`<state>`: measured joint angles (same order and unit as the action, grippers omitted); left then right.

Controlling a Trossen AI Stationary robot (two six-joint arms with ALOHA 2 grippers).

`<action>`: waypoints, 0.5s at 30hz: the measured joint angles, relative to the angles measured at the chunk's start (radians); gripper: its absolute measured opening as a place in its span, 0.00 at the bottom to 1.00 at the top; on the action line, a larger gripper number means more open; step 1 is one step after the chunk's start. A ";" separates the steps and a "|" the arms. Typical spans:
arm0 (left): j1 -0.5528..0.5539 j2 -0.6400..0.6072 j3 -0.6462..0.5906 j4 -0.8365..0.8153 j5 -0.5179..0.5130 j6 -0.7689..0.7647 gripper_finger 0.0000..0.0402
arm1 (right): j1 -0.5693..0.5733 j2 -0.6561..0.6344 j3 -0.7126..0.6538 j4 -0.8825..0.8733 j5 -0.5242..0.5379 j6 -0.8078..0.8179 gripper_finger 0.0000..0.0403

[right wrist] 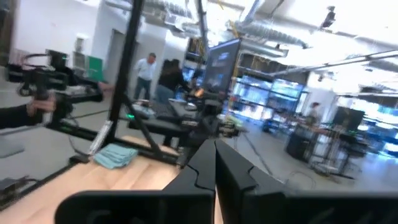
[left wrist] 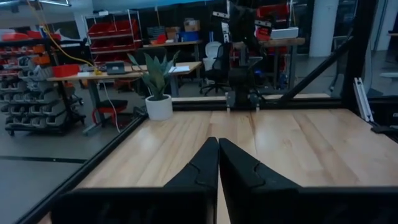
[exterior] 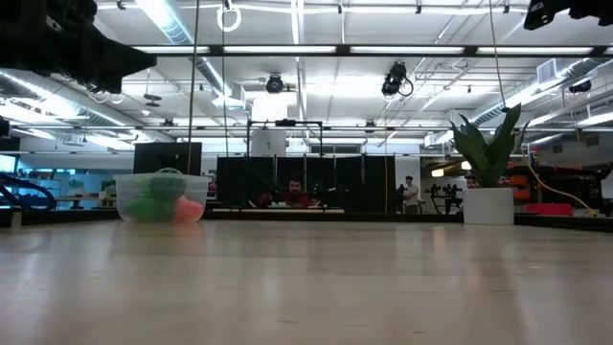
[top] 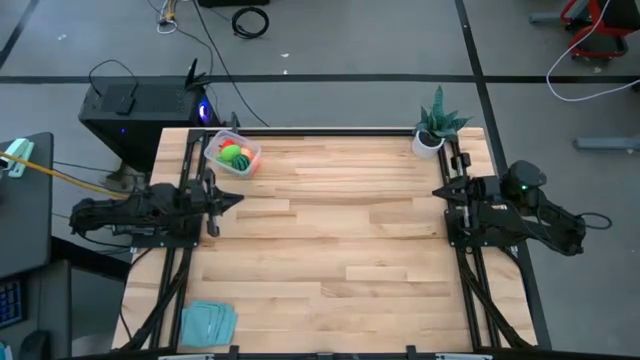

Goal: Pick and placing Produce into tupperware
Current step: Return to Home Position

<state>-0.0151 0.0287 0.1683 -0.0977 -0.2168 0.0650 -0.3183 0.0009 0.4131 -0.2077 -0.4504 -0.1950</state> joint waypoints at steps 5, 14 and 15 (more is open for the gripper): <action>0.000 -0.025 -0.047 0.017 0.000 0.000 0.01 | 0.000 0.000 0.001 -0.039 0.015 -0.009 0.03; 0.002 -0.024 -0.097 0.024 0.000 0.000 0.04 | 0.000 -0.001 -0.187 0.191 -0.003 0.017 0.02; 0.002 -0.024 -0.097 0.022 0.000 0.000 0.02 | 0.001 -0.001 -0.222 0.229 -0.003 0.017 0.02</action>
<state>-0.0135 0.0044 0.0711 -0.0762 -0.2165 0.0650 -0.3176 0.0002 0.1908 0.0211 -0.4534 -0.1776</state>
